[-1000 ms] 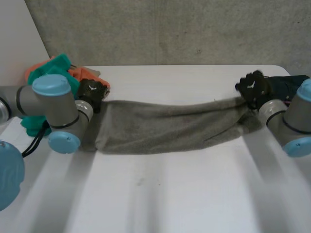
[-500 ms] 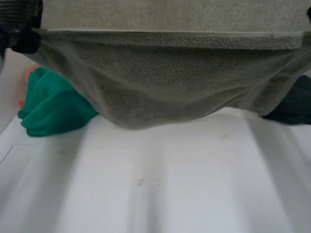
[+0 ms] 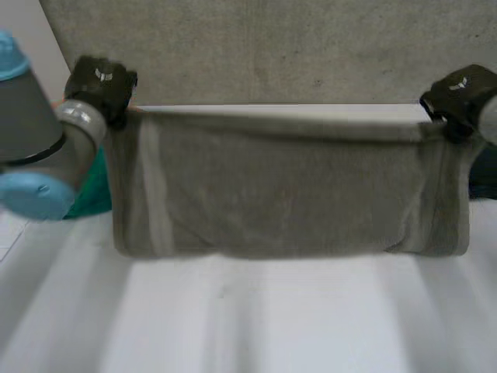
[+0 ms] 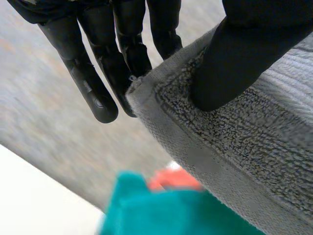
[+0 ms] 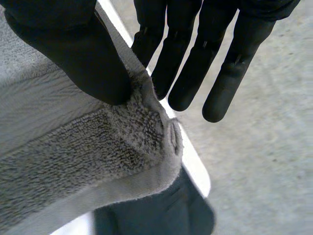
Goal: Fold the laundry.
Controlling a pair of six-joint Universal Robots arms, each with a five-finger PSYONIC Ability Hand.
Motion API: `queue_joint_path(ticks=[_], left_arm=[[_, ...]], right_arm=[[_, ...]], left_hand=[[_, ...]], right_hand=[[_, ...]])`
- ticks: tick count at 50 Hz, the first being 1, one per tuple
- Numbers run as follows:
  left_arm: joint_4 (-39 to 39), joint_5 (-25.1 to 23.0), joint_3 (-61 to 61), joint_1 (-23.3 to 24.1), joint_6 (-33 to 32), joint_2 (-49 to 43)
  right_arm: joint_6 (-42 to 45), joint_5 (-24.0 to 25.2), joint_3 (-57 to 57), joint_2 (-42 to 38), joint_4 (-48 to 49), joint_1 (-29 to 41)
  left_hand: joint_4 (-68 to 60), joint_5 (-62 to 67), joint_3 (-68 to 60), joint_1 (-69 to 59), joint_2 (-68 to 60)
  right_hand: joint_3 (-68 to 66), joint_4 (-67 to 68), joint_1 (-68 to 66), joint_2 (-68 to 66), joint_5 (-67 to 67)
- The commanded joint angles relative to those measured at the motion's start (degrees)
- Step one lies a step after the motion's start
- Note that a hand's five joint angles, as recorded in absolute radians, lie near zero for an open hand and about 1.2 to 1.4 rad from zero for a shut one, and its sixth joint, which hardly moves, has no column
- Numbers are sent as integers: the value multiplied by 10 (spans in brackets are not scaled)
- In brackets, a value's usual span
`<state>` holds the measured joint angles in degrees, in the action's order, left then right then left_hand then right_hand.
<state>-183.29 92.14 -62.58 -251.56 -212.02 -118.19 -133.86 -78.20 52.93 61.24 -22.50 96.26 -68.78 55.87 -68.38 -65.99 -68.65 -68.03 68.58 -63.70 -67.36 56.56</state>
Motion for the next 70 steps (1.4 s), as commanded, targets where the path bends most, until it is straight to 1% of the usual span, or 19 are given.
queue_joint_path(ticks=[1, 3, 4, 5, 8, 14, 22, 27, 31, 34, 37, 39, 44, 47, 51, 55, 58, 65, 70], left_arm=[[-191, -12, 197, -3, -3, -94], [-240, -12, 211, -6, -1, -96], [-267, -12, 211, -6, -1, -96], [-309, -9, 209, -3, 0, -95], [-355, -3, 201, -1, 5, -96], [-331, -3, 120, -3, 24, -87], [-320, -6, -21, -6, 30, -89], [-319, -9, -109, -2, 28, -93], [-309, -8, -178, 3, 27, -85], [-263, -7, -231, 7, 11, -67], [-174, -3, -293, 8, -27, -3], [-99, 1, -343, 8, -54, 45], [43, 5, -445, 7, -78, 168], [107, 13, -485, 7, -80, 233], [130, 16, -510, 8, -81, 276], [122, 12, -505, 14, -88, 266], [81, 13, -472, 26, -89, 207], [-36, 19, -346, 40, -85, 82], [-106, 24, -222, 53, -89, -21]], right_arm=[[-51, -63, -78, -58, 292, 37], [-78, -64, -70, -53, 370, 40], [-102, -66, -56, -44, 439, 41], [-113, -66, -47, -39, 468, 41], [-146, -59, -17, -24, 521, 41], [-154, -50, 5, -33, 490, 38], [-153, -15, 59, -81, 447, 36], [-135, -12, 101, -118, 391, 35], [-97, -13, 142, -114, 344, 35], [-68, -15, 176, -104, 310, 34], [-32, -18, 233, -69, 258, 29], [-5, -20, 283, -18, 215, 20], [68, -17, 395, 111, 108, -20], [149, -14, 468, 179, 49, -51], [229, -10, 526, 222, 9, -83], [229, 1, 532, 223, 26, -87], [193, 7, 514, 212, 71, -85], [117, 2, 409, 76, 187, -51], [102, -7, 329, 13, 227, -30]], left_hand=[[-112, 141, -116, -140, -113], [-112, 141, -116, -140, -113], [-112, 141, -116, -140, -113], [-112, 141, -116, -140, -113], [-112, 141, -116, -140, -113], [-112, 141, -116, -140, -113], [-112, 141, -116, -140, -113], [-112, 141, -116, -140, -113], [-112, 141, -116, -140, -113], [-112, 141, -116, -140, -113], [-112, 141, -116, -140, -113], [-112, 141, -116, -140, -113], [-112, 141, -116, -140, -113], [-112, 141, -116, -140, -113], [-112, 141, -116, -140, -113], [-112, 141, -116, -140, -113], [-112, 141, -116, -140, -113], [-112, 141, -116, -140, -113], [-112, 141, -116, -140, -113]], right_hand=[[-120, 114, -163, -126, 134], [-120, 114, -163, -126, 134], [-120, 114, -163, -126, 134], [-120, 114, -163, -126, 134], [-120, 114, -163, -126, 134], [-120, 114, -163, -126, 134], [-120, 114, -163, -126, 134], [-120, 114, -163, -126, 134], [-120, 114, -163, -126, 134], [-120, 114, -163, -126, 134], [-120, 114, -163, -126, 134], [-120, 114, -163, -126, 134], [-120, 114, -163, -126, 134], [-120, 114, -163, -126, 134], [-120, 114, -163, -126, 134], [-120, 114, -163, -126, 134], [-120, 114, -163, -126, 134], [-120, 114, -163, -126, 134], [-120, 114, -163, -126, 134]])
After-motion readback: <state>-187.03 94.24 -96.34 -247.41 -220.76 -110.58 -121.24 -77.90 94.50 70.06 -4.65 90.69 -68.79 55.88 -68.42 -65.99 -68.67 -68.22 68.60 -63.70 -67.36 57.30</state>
